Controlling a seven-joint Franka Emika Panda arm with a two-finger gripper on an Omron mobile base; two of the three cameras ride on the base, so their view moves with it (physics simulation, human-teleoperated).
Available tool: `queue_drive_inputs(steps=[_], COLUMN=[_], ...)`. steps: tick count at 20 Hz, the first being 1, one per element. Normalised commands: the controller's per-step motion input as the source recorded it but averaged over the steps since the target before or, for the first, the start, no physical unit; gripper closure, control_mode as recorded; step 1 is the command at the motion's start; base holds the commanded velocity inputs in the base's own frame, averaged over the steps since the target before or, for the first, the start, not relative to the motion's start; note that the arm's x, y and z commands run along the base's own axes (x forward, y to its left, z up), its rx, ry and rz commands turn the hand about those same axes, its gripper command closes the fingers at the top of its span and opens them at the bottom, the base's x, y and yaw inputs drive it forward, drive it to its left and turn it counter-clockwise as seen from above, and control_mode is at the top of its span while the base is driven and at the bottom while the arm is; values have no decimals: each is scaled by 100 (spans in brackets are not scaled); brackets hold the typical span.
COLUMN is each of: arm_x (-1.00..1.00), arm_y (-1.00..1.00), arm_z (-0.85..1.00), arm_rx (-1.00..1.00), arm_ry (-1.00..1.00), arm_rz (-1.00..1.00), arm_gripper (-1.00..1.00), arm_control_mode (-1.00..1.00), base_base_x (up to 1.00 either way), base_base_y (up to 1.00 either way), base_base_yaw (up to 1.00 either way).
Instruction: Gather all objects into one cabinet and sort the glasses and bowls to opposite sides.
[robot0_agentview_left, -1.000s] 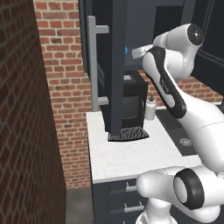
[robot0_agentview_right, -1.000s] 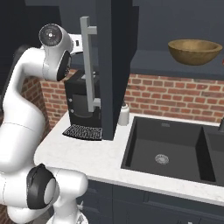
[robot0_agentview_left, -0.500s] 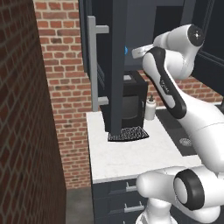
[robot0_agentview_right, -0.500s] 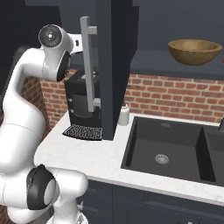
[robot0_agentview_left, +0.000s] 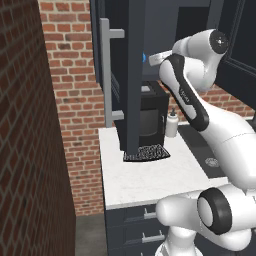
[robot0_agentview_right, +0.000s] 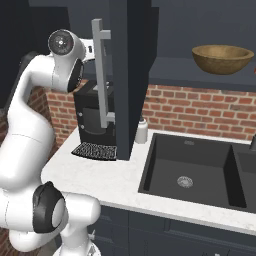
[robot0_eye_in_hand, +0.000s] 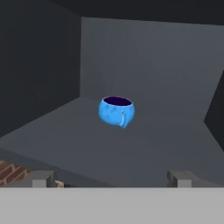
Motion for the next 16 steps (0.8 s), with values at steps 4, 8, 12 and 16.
queue_drive_inputs(steps=[4,8,12,16], arm_x=[33,41,31,29], arm_y=[0,0,0,0], arm_z=[-3,-3,-5,-7], arm_rx=[0,0,0,0], arm_ry=[0,0,0,0], arm_rz=[0,0,0,0], arm_gripper=[-100,-100,-100,-100], arm_control_mode=[-100,-100,-100,-100], base_base_x=[0,0,0,0], base_base_y=[0,0,0,0], base_base_yaw=[0,0,0,0])
